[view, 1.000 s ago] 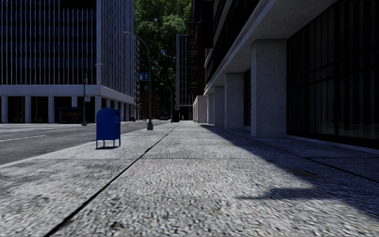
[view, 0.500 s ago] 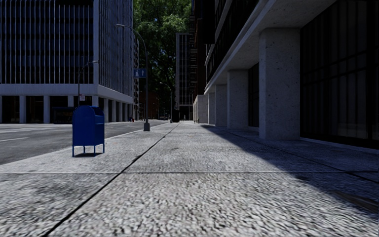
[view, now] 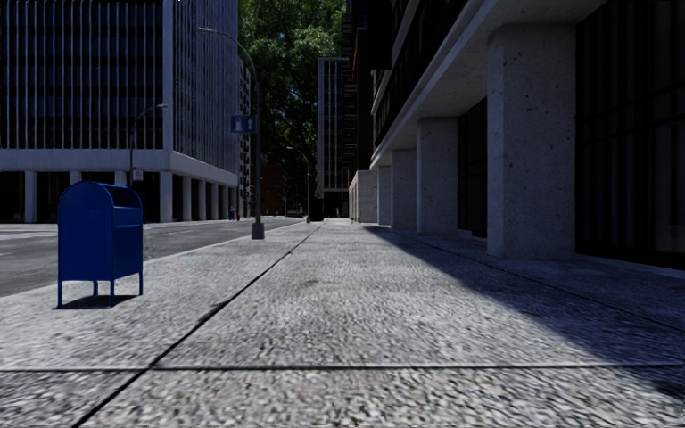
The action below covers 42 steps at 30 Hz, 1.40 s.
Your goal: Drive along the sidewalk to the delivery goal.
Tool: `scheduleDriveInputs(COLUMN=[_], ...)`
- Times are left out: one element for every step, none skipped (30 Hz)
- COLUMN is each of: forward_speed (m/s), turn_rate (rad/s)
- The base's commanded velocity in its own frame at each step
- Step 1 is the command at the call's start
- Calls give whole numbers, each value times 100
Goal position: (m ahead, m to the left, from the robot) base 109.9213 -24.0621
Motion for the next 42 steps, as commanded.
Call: scheduleDriveInputs(forward_speed=[200, 200, 200, 200, 200, 200, 200, 200, 200, 200, 200, 200, 200, 200, 200, 200, 200, 200, 200, 200, 200, 200, 200, 200, 200, 200, 200, 200, 200, 200, 200, 200, 200, 200, 200, 200, 200, 200, 200, 200, 200, 200], turn_rate=[0, 0, 0, 0, 0, 0, 0, 0, 0, 0, 0, 0, 0, 0, 0, 0, 0, 0, 0, 0, 0, 0, 0, 0, 0, 0, 0, 0, 0, 0, 0, 0, 0, 0, 0, 0, 0, 0, 0, 0, 0, 0])
